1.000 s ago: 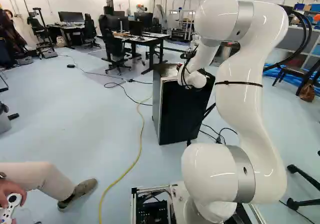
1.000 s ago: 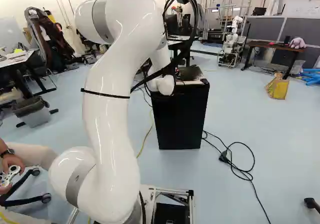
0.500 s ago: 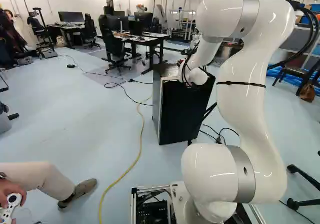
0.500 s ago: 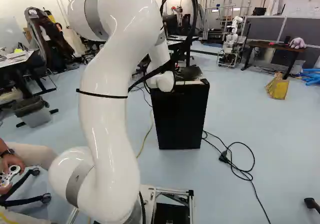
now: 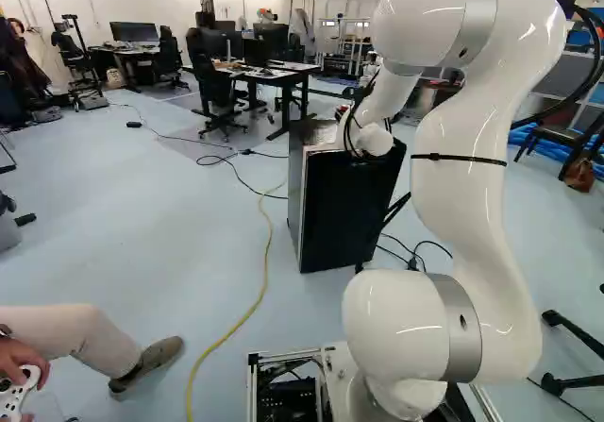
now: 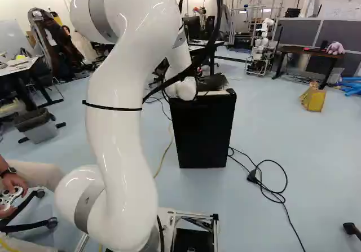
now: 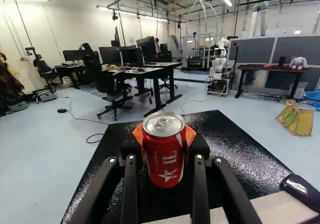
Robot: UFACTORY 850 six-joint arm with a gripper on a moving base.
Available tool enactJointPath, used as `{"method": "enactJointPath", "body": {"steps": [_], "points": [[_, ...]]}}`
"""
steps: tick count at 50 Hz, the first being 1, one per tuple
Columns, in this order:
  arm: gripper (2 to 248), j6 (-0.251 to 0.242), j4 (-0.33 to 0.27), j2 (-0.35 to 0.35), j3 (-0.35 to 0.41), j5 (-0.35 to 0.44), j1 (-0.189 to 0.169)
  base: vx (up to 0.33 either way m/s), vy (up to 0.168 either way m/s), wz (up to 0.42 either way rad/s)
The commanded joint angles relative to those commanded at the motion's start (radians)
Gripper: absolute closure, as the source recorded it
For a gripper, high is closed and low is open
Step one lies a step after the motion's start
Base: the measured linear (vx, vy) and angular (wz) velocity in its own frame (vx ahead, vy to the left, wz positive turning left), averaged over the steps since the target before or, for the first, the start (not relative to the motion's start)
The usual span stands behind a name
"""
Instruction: Grab a drink from the fridge
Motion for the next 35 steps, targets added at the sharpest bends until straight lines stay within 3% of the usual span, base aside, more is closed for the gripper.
{"method": "enactJointPath", "body": {"steps": [35], "points": [[152,-0.018,0.022,0.081,0.095,-0.014,0.024,0.0,0.0,0.0]]}}
